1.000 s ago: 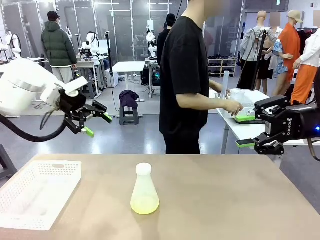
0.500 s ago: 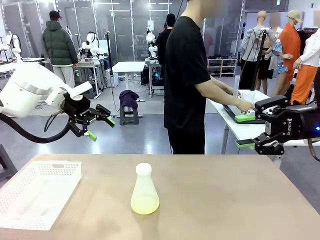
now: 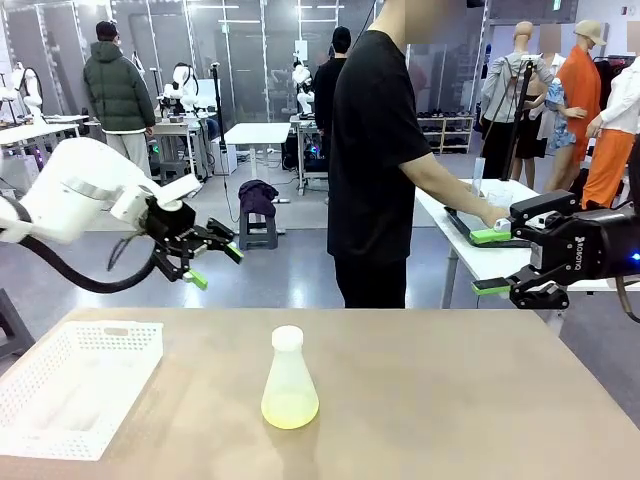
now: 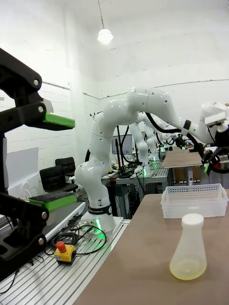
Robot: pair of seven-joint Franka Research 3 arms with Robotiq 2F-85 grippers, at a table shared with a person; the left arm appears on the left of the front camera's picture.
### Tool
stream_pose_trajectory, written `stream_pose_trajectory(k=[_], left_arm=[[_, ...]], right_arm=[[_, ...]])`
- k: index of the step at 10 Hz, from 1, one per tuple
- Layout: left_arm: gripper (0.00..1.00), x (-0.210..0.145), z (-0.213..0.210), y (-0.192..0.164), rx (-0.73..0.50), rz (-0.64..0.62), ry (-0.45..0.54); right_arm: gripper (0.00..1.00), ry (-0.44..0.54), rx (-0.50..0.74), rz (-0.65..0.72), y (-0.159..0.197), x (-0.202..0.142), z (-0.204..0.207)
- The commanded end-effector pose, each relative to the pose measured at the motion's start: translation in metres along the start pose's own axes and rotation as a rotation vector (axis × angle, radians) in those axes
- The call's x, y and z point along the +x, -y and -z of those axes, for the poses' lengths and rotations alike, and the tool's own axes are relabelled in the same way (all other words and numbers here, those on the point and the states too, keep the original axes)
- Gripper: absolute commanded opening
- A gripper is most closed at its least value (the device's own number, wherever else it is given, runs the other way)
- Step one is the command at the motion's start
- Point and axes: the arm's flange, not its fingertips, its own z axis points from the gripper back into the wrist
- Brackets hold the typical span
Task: Prepare the solutions needed for the experiment.
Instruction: When the human places the Big flask in the center of the table, pick up the Big flask and place it in the left Organizing basket.
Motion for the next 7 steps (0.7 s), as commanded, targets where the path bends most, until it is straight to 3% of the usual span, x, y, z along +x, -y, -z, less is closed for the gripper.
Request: stream_pose_trajectory(k=[1, 4, 7], left_arm=[[1.0, -0.011, 0.008, -0.032, -0.071, -0.038, 0.008], [1.0, -0.036, 0.044, -0.05, -0.189, -0.089, 0.041], [1.0, -0.055, 0.069, -0.059, -0.349, -0.054, 0.115]], right_arm=[[0.66, -0.009, -0.001, -0.007, 0.0, 0.0, -0.001], [0.66, -0.009, -0.001, -0.007, 0.0, 0.0, -0.001], [0.66, -0.009, -0.001, -0.007, 0.0, 0.0, -0.001]])
